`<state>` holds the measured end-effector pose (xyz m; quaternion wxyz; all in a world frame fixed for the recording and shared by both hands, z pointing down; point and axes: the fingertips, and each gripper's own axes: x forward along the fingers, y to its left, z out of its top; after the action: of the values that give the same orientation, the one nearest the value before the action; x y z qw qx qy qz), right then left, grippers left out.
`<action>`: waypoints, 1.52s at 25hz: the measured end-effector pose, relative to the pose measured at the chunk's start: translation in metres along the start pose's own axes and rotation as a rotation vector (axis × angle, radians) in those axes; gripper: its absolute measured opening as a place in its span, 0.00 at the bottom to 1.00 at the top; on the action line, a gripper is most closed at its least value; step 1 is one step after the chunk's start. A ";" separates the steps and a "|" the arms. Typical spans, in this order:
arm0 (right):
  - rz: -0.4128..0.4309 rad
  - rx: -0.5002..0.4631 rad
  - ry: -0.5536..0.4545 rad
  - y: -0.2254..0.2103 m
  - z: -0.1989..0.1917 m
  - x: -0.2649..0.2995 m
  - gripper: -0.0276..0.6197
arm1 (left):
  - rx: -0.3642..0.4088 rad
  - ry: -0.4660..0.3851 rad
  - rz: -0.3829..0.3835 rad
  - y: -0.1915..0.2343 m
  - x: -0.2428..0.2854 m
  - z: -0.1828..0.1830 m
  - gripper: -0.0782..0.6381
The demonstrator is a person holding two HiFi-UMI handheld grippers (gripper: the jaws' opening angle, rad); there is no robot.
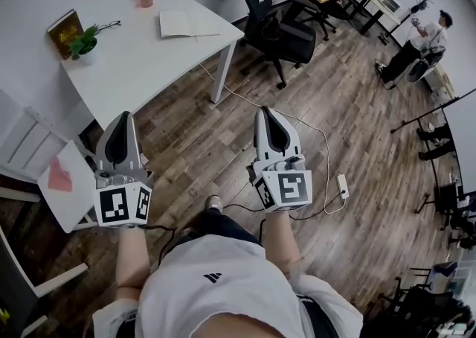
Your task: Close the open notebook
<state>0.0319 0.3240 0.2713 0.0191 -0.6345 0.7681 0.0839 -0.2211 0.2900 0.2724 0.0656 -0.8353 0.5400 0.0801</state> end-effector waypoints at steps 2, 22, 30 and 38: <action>0.010 0.007 -0.004 -0.009 -0.003 0.012 0.03 | 0.003 0.003 0.006 -0.002 0.012 -0.003 0.12; 0.126 0.034 -0.015 -0.099 -0.032 0.106 0.03 | 0.023 -0.001 0.072 -0.044 0.126 -0.021 0.12; 0.125 0.050 -0.018 -0.114 -0.040 0.132 0.03 | 0.041 0.018 0.090 -0.036 0.150 -0.030 0.12; 0.108 0.044 -0.004 -0.119 -0.051 0.181 0.03 | 0.033 0.023 0.073 -0.009 0.200 -0.045 0.12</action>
<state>0.1172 0.1186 0.2845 0.0303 -0.5914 0.8028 0.0692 -0.1294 0.1065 0.2760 0.0701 -0.8146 0.5721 0.0641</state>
